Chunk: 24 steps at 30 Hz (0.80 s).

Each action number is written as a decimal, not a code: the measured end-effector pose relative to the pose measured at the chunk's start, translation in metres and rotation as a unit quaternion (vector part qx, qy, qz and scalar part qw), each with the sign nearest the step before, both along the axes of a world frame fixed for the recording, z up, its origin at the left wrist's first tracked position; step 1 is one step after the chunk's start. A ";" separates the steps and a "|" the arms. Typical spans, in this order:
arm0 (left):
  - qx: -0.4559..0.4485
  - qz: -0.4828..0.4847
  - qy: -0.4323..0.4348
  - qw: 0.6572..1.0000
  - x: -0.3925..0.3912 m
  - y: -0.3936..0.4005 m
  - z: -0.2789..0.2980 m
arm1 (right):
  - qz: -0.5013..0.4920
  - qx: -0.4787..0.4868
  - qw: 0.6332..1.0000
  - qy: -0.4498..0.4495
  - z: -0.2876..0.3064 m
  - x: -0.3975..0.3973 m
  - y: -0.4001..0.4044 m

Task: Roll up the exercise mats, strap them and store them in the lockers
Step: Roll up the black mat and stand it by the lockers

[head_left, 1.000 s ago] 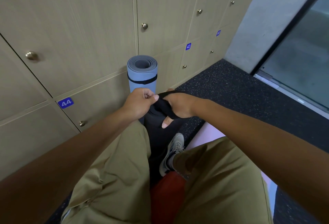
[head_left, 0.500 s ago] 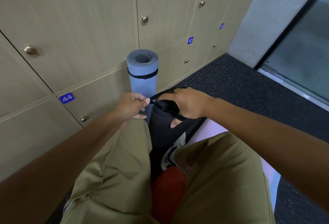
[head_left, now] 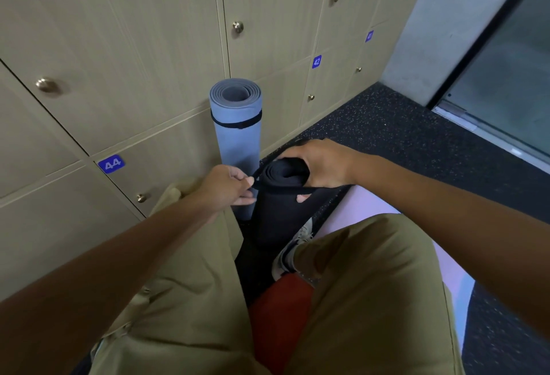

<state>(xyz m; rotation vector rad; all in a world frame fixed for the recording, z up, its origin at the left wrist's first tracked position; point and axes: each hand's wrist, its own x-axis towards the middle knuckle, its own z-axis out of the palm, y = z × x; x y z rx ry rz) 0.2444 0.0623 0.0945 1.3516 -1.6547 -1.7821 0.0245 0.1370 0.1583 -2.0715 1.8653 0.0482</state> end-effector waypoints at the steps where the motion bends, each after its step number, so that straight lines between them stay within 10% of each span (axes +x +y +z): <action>1: 0.005 0.010 -0.004 1.000 -0.006 -0.003 -0.004 | 0.003 -0.005 1.000 0.006 -0.002 0.001 0.000; 24: 0.070 0.045 -0.074 0.994 -0.041 -0.003 -0.051 | 0.006 -0.023 1.000 0.015 -0.014 -0.010 0.025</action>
